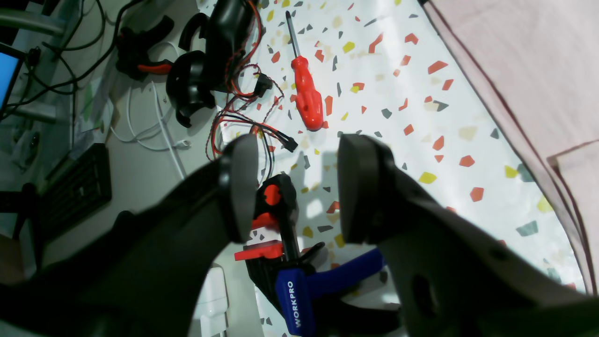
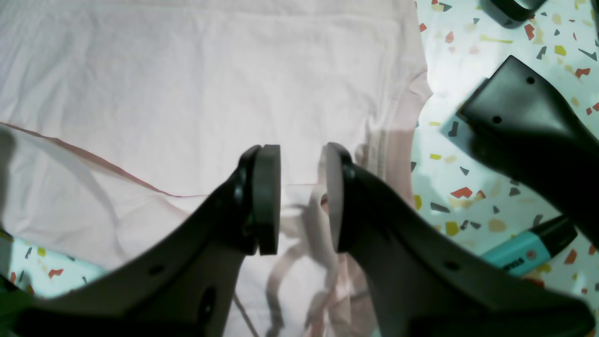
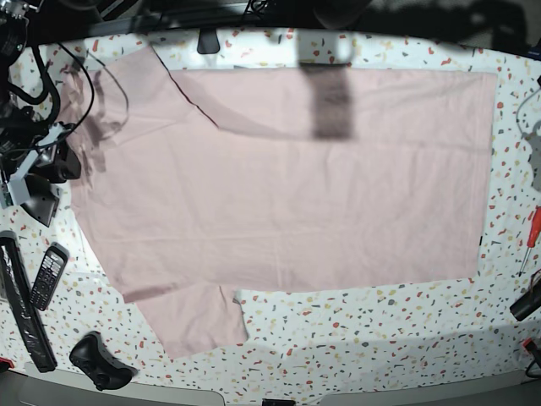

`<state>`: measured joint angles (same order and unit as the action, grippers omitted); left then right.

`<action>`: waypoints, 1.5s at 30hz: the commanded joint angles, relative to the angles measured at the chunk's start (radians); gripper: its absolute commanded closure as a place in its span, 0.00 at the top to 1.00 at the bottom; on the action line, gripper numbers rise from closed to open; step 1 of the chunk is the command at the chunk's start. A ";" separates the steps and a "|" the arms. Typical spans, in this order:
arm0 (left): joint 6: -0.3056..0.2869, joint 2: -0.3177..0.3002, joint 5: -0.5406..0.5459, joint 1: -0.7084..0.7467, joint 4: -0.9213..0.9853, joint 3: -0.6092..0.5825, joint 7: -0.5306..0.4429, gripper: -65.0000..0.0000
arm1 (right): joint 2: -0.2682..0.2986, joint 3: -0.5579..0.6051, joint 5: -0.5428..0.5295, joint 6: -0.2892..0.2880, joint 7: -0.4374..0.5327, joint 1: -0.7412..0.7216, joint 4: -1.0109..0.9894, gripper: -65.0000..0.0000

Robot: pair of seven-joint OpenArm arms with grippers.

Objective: Fold the T-shirt properly
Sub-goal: 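Raise the left gripper away and move the right gripper to the sleeve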

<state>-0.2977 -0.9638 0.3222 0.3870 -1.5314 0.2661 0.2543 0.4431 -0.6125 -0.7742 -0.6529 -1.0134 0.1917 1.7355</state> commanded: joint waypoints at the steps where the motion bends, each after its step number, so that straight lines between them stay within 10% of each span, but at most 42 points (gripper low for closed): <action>1: 0.012 -0.028 0.001 -0.010 -0.011 0.014 -0.020 0.41 | 0.019 -0.007 -0.011 -0.005 -0.019 -0.009 0.018 0.24; 23: 0.012 -0.028 0.000 -0.010 -0.011 0.014 -0.016 0.41 | 0.013 -0.007 -0.164 -0.045 -0.113 0.460 0.071 0.24; 38: 0.012 -0.026 -0.007 -0.010 -0.011 0.014 -0.021 0.41 | -0.158 -0.007 -0.039 -0.045 -0.079 0.473 0.069 0.36; 45: 0.012 -0.026 -0.006 -0.010 -0.011 0.014 -0.025 0.41 | -0.169 -0.009 0.016 0.063 -0.018 0.473 -0.010 0.36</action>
<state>-0.2981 -0.9634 0.3153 0.3870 -1.5314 0.2661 0.2535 0.2623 -0.6128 -0.7433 -0.5873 -1.0477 0.6601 1.7123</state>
